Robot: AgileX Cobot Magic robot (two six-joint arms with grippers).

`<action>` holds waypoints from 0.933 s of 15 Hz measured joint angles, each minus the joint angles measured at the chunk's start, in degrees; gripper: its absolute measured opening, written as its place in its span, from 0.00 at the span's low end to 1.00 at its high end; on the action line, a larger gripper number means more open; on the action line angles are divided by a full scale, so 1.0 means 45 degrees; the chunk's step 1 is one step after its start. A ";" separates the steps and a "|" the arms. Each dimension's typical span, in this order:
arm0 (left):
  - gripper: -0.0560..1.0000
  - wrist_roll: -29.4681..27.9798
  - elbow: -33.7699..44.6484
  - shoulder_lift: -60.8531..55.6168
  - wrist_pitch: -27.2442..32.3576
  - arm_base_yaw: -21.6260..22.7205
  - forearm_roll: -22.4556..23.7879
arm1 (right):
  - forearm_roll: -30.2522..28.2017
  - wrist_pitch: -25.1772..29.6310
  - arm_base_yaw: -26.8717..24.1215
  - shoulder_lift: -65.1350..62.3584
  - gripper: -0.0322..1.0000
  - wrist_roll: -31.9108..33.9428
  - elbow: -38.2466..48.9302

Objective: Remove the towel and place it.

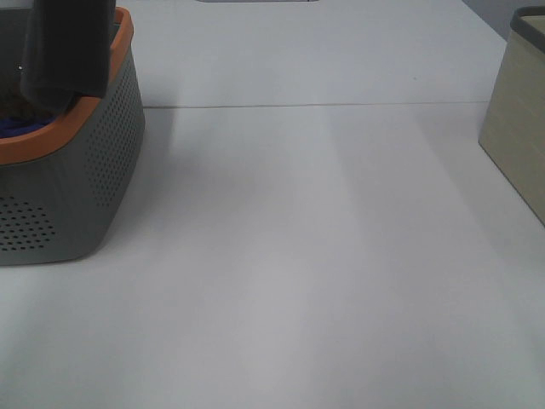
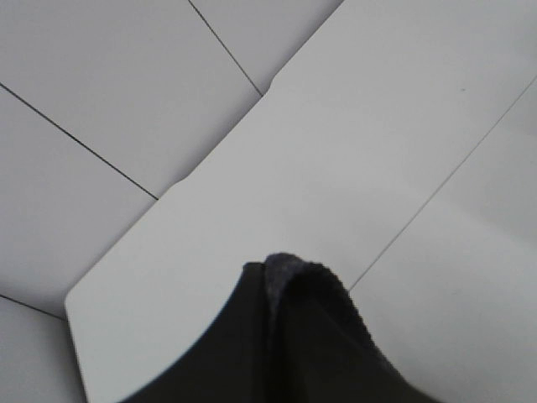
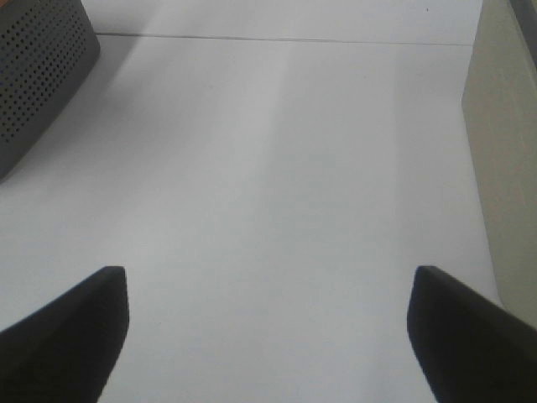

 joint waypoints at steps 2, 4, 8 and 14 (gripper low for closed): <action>0.05 -0.1273 -0.0166 0.0751 -0.0115 -0.0815 0.0458 | 0.0140 -0.0344 0.0000 0.0764 0.80 -0.0140 0.0000; 0.05 -0.2203 -0.0166 0.1592 -0.0127 -0.1566 0.1222 | 0.0229 -0.0738 0.0000 0.1502 0.80 -0.0306 0.0000; 0.05 -0.3094 -0.0166 0.2737 -0.0127 -0.2343 0.1719 | 0.1630 -0.1515 0.0000 0.2750 0.79 -0.1146 -0.0013; 0.05 -0.3718 -0.0166 0.3463 -0.1031 -0.2457 0.0891 | 0.3922 -0.2750 0.0000 0.4533 0.76 -0.3578 -0.0013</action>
